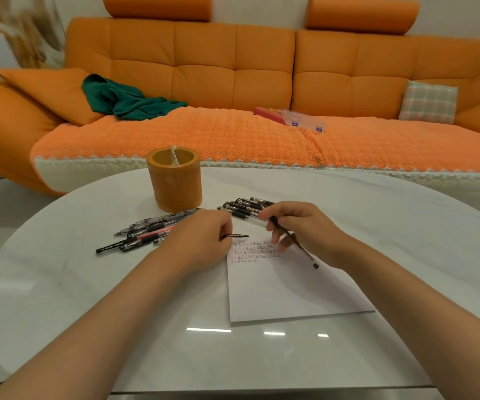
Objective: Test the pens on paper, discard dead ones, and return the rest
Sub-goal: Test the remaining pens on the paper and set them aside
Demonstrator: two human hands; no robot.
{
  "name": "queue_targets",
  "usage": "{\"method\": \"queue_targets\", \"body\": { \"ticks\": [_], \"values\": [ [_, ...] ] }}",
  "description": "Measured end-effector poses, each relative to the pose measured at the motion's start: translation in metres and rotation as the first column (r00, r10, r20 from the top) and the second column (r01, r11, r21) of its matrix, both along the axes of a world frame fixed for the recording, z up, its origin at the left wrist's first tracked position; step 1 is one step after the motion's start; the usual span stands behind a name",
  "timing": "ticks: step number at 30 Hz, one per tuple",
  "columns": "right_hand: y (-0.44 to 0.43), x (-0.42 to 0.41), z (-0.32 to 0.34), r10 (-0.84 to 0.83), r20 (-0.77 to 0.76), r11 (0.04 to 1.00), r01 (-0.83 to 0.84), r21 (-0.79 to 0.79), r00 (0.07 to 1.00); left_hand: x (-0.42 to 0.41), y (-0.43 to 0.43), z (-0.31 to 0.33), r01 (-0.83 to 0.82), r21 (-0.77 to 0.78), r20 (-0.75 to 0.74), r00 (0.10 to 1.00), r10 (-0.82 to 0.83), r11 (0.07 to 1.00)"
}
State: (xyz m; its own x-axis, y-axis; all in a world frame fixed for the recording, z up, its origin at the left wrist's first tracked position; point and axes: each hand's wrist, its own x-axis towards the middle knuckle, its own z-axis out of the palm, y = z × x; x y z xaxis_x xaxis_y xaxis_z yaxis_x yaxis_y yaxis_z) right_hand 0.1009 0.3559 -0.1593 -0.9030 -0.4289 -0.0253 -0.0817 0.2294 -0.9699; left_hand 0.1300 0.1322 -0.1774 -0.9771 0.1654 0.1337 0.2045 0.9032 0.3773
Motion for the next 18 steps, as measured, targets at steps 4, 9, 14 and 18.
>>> {"method": "queue_targets", "body": {
  "ticks": [4,9,14,18],
  "values": [
    [0.001,0.004,-0.008,0.04,0.106,0.991,-0.026,-0.13,0.994,-0.001,0.004,-0.003,-0.001,0.025,-0.019,1.0,0.001,1.0],
    [-0.005,0.012,-0.013,0.044,0.06,0.997,-0.04,-0.068,0.997,-0.002,0.008,-0.01,0.067,0.122,0.023,0.997,-0.07,0.99],
    [-0.008,0.02,-0.014,0.005,-0.008,0.998,-0.005,0.06,1.0,-0.003,0.006,-0.011,0.069,0.114,0.079,0.994,-0.078,0.991],
    [-0.005,0.022,-0.015,0.037,-0.061,0.99,-0.028,0.139,0.997,-0.004,0.007,-0.01,0.055,0.124,0.11,0.992,-0.068,0.991]
  ]
}}
